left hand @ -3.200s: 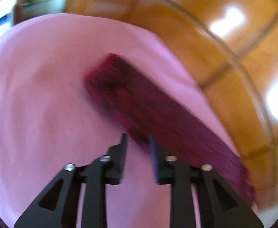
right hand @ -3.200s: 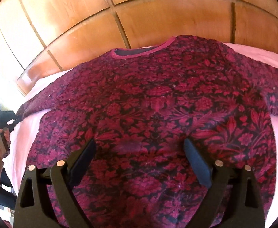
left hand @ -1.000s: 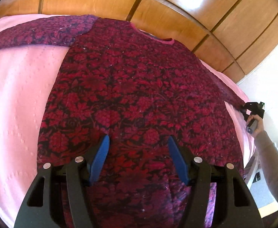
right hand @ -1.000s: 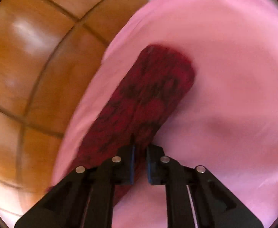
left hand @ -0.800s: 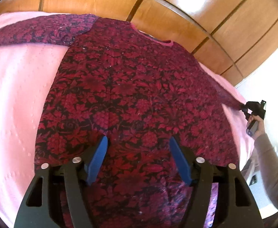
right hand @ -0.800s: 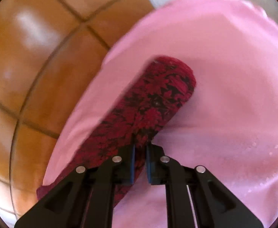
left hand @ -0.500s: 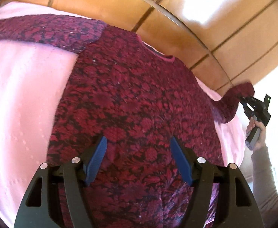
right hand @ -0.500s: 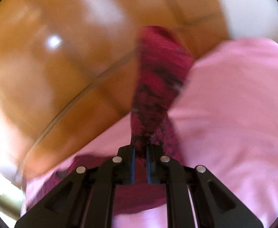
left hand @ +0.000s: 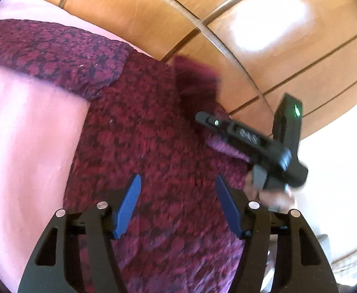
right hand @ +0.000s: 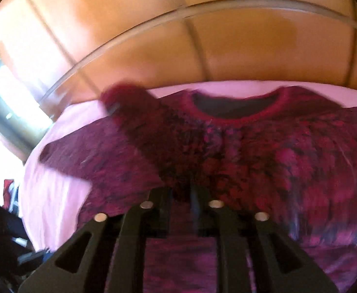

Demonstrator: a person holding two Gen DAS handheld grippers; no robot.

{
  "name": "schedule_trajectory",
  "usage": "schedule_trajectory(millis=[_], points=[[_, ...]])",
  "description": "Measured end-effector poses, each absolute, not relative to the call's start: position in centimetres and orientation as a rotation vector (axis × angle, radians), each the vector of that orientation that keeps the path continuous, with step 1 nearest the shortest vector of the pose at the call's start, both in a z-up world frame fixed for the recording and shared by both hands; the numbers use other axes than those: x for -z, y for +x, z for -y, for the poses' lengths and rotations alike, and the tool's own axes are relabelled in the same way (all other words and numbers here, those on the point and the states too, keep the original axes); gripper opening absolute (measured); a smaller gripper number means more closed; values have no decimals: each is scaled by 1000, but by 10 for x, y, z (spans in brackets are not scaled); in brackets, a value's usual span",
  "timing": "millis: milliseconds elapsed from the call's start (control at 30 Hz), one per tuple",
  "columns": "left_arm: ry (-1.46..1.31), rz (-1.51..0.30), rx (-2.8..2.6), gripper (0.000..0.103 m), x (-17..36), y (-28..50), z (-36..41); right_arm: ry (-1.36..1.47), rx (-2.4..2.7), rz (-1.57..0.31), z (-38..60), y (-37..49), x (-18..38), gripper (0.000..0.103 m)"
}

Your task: Fold small clothes

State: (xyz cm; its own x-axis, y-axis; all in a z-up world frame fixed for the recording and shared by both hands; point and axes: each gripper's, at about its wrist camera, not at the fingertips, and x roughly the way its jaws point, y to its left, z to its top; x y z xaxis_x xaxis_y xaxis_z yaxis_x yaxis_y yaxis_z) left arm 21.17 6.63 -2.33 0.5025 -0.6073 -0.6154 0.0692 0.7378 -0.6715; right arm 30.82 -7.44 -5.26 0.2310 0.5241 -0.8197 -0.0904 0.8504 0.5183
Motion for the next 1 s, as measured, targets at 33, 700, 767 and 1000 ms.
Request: schedule_trajectory(millis=[33, 700, 767, 1000], points=[[-636, -966, 434, 63, 23, 218, -65, 423, -450, -1260, 79, 294, 48, 45], [-671, -989, 313, 9, 35, 323, -53, 887, -64, -1051, 312, 181, 4, 54], [-644, -944, 310, 9, 23, 314, -62, 862, -89, -1057, 305, 192, 6, 53], [-467, -1044, 199, 9, 57, 305, -65, 502, -16, -1239, 248, 235, 60, 27]])
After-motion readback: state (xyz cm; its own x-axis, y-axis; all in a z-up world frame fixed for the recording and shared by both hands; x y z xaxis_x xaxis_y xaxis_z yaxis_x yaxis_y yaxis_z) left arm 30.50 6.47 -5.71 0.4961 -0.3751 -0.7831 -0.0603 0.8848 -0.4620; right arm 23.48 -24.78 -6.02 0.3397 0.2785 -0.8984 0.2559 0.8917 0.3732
